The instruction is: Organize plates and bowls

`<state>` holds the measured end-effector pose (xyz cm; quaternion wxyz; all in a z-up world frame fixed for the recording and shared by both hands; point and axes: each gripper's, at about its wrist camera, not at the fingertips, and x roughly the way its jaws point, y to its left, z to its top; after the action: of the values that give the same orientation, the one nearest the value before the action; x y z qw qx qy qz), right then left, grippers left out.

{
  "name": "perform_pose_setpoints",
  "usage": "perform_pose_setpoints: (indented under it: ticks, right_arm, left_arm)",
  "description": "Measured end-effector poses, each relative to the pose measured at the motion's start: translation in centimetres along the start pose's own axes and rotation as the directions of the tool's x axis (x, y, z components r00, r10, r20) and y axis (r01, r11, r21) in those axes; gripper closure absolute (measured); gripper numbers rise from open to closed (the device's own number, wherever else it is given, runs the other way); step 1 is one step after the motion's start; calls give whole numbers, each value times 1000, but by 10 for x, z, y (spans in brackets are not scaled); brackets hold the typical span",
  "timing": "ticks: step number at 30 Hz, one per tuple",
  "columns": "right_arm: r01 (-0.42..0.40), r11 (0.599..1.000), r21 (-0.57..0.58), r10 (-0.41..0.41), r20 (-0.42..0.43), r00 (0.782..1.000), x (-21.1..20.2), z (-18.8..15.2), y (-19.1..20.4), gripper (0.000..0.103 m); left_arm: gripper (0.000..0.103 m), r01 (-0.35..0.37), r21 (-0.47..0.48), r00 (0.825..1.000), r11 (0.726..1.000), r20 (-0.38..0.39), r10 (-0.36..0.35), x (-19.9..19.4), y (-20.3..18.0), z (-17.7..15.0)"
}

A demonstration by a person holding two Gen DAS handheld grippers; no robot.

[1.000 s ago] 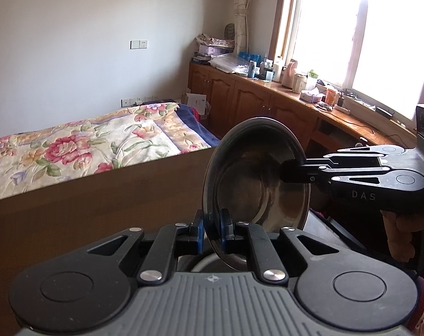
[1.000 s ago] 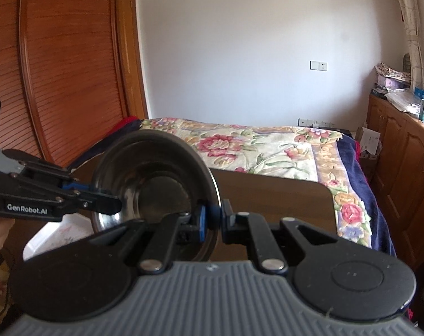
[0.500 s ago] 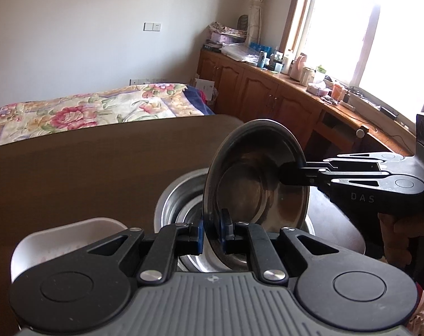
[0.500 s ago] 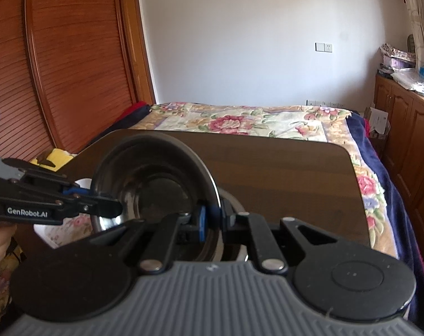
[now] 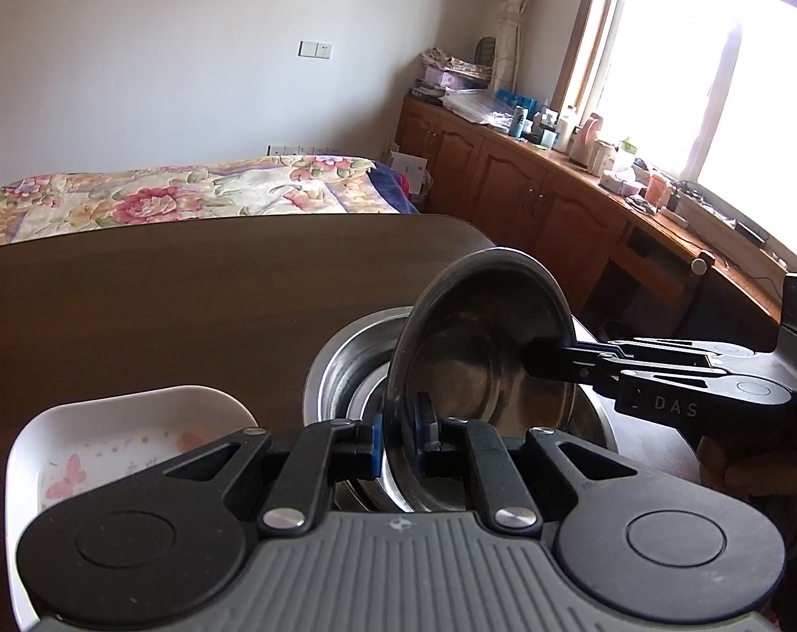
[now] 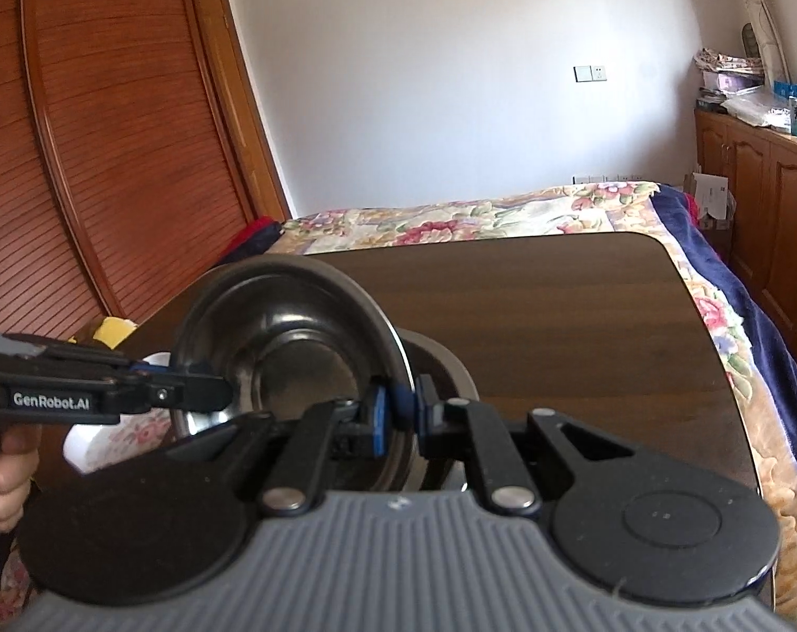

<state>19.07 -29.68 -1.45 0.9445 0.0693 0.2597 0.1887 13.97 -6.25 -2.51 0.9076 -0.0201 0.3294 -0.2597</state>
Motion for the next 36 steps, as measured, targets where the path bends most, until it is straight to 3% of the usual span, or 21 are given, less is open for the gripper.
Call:
perform_pose_setpoints:
  ticks: [15, 19, 21, 23, 27, 29, 33, 36]
  right_arm:
    - [43, 998, -43, -42, 25, 999, 2, -5, 6, 89]
    - [33, 999, -33, -31, 53, 998, -4, -5, 6, 67]
    - [41, 998, -40, -38, 71, 997, -9, -4, 8, 61]
    - [56, 997, -57, -51, 93, 994, -14, -2, 9, 52]
    - [76, 995, -66, -68, 121, 990, -22, -6, 8, 47]
    - [90, 993, -70, -81, 125, 989, -22, -10, 8, 39]
    - [111, 992, -67, -102, 131, 986, -20, -18, 7, 36]
    - [109, 993, -45, -102, 129, 986, -20, -24, 5, 23]
  left_arm:
    - [64, -31, -33, 1000, 999, 2, 31, 5, 4, -9]
    - [60, -29, -51, 999, 998, 28, 31, -3, 7, -8]
    - [55, -35, -55, 998, 998, 45, 38, -9, 8, -7]
    - [43, -48, -52, 996, 997, 71, 52, -16, 7, -6]
    - [34, -67, -41, 991, 997, 110, 72, -27, 4, -12]
    - [29, -76, -30, 989, 997, 125, 80, -29, 1, -15]
    - [20, -110, 5, 983, 994, 151, 108, -30, -4, -23]
    - [12, -134, 23, 978, 991, 164, 128, -28, -7, -32]
